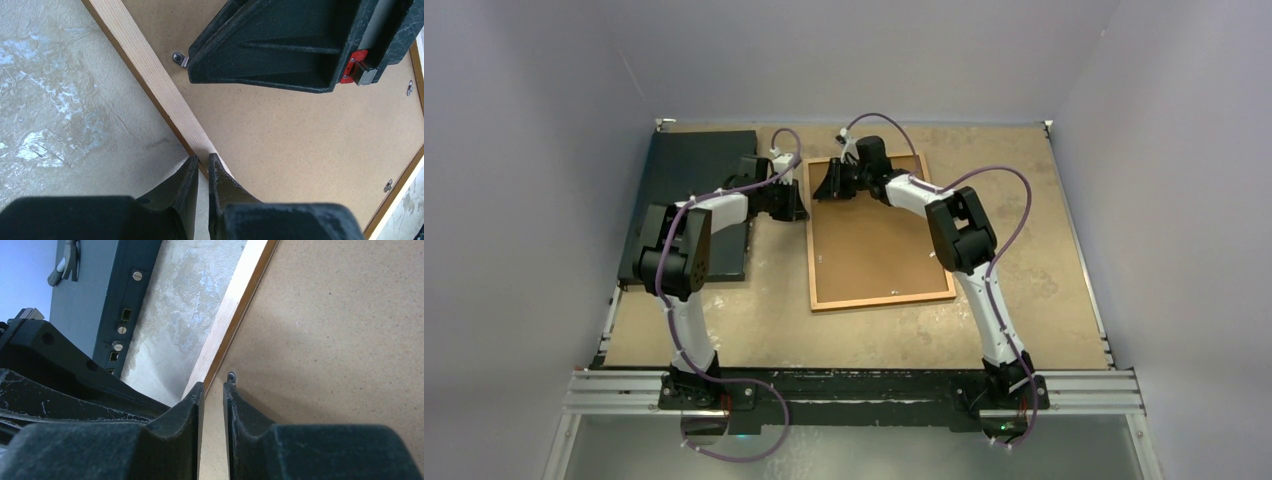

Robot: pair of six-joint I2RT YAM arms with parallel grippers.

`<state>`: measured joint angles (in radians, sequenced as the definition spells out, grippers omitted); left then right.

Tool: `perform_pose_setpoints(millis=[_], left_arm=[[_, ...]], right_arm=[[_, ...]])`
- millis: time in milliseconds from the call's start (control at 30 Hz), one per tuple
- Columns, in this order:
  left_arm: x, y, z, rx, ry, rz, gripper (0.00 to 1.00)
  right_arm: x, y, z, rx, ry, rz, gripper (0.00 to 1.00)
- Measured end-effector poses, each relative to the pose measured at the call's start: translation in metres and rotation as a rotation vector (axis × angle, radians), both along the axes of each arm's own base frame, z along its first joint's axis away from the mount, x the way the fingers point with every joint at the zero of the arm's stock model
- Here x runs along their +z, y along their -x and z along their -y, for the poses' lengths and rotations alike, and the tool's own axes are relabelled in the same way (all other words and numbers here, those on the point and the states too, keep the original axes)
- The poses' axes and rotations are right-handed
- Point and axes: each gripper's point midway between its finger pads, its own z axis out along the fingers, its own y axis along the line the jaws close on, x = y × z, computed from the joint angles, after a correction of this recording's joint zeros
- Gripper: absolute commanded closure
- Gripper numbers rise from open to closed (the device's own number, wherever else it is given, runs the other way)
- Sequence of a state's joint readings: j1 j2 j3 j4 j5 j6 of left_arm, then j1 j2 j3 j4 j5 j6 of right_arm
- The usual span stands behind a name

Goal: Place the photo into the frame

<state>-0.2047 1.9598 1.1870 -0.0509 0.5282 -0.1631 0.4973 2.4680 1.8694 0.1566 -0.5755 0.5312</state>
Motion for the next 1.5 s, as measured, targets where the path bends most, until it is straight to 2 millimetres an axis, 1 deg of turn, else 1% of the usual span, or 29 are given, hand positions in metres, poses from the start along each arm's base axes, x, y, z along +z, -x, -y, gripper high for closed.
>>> perform_pose_setpoints(millis=[167, 500, 667, 800, 1033, 1200, 1300, 1500], left_arm=[[0.0, 0.0, -0.001, 0.003, 0.001, 0.0, 0.93], [0.0, -0.001, -0.001, 0.003, 0.002, 0.004, 0.95], [0.0, -0.002, -0.001, 0.004, 0.003, 0.007, 0.96], [0.0, -0.002, -0.001, 0.004, 0.004, 0.008, 0.96], [0.0, -0.002, -0.002, 0.003, 0.008, 0.009, 0.97], [0.001, -0.002, -0.002, 0.003, 0.01, 0.01, 0.97], [0.001, -0.002, -0.002, 0.002, 0.011, 0.01, 0.98], [0.001, -0.002, -0.002, 0.002, 0.011, 0.01, 0.98]], right_arm=[[-0.001, 0.0, -0.003, 0.018, -0.011, -0.002, 0.81], [-0.001, 0.005, -0.005, 0.049, -0.022, -0.009, 0.82], [0.001, 0.012, -0.006, 0.082, -0.038, -0.028, 0.81], [0.002, 0.008, -0.001, 0.076, -0.042, -0.029, 0.81], [0.006, -0.013, 0.021, 0.025, -0.049, -0.011, 0.81], [0.005, -0.023, 0.03, -0.008, -0.041, 0.001, 0.82], [0.005, -0.022, 0.027, -0.01, -0.035, 0.004, 0.82], [0.003, -0.011, 0.012, 0.013, -0.024, 0.009, 0.82]])
